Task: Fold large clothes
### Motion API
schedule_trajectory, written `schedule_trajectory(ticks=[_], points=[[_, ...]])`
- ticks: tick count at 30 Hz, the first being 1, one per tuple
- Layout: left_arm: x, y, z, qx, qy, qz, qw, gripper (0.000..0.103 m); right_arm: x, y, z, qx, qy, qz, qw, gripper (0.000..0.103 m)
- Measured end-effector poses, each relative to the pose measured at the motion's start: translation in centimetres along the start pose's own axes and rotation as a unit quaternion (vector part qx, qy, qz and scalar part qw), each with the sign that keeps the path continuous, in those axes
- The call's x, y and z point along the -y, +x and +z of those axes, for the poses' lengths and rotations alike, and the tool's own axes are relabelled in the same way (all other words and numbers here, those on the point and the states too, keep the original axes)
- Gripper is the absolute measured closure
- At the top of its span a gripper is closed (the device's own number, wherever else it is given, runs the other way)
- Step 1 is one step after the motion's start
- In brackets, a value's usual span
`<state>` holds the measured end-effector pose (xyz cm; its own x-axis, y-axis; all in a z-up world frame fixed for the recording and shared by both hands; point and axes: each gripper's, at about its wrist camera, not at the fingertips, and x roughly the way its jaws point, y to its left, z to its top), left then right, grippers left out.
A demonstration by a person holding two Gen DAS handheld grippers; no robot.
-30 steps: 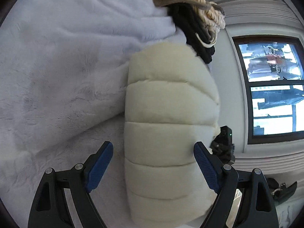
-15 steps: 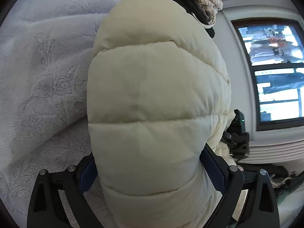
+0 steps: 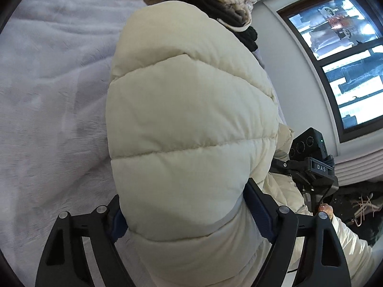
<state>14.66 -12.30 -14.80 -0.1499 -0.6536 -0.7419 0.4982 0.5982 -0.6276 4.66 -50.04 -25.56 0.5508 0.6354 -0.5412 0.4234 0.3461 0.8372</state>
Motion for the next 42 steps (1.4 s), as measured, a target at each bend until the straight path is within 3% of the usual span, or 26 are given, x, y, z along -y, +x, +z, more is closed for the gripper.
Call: schedule_trajectory(ticks=[8,15,22,27,32,37,42], points=[[-3.0,-7.5,0.1,0.026,-0.015,0.009,0.9995,0.018,-4.9,4.4,-1.3,-0.015,-0.016,0.011,1.000,0.053],[-9.0,-14.1,0.9,0.058,-0.046,0.034,0.9966,0.018,-9.4,11.5,-0.6,-0.043,-0.043,0.018,0.998,0.053],[-15.2,-18.0,1.9,0.086,-0.066,0.057,0.9925,0.018,-12.0,17.7,0.9,-0.059,-0.063,0.027,0.996,0.053],[-18.7,-17.8,2.8,0.096,-0.076,0.076,0.9895,0.018,-11.8,20.5,2.4,-0.059,-0.069,0.027,0.995,0.053],[-21.0,-14.7,2.8,0.078,-0.095,0.105,0.9868,0.018,-8.3,22.3,2.6,-0.063,-0.048,0.006,0.997,0.052],[-20.0,-12.6,3.3,0.080,-0.092,0.116,0.9858,0.018,-6.4,22.7,2.5,-0.060,-0.027,0.009,0.998,0.050],[-18.7,-11.3,4.1,0.076,-0.085,0.131,0.9848,0.016,-7.7,21.1,1.8,-0.056,-0.032,-0.042,0.997,0.045]])
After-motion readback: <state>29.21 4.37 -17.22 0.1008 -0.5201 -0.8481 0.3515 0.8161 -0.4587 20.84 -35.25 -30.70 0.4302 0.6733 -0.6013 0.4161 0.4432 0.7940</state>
